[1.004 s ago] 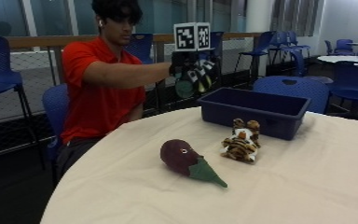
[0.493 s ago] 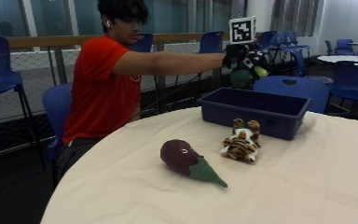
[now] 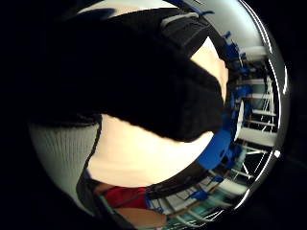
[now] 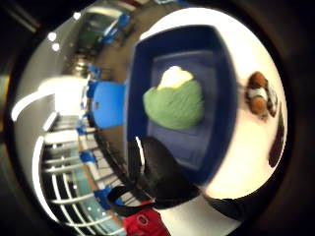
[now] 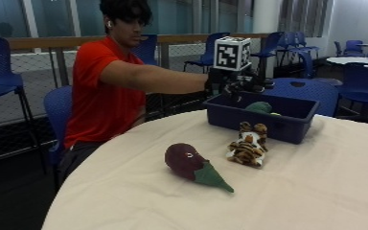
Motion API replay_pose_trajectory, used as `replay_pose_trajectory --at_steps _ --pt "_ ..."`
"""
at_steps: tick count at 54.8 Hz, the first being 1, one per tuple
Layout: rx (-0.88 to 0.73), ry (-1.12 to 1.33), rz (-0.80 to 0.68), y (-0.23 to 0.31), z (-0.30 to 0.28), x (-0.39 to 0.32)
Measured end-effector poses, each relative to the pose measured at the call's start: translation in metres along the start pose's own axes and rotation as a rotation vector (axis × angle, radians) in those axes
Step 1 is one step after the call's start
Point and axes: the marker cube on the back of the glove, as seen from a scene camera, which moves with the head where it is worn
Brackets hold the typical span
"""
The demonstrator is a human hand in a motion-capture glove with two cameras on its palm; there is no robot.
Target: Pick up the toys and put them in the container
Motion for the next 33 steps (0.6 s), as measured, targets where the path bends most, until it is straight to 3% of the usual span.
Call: replay_pose_trajectory --at_steps 16,33 --pt "-0.017 -0.016 0.314 0.032 0.021 0.181" --pt "-0.1 0.04 0.428 0.058 0.061 0.262"
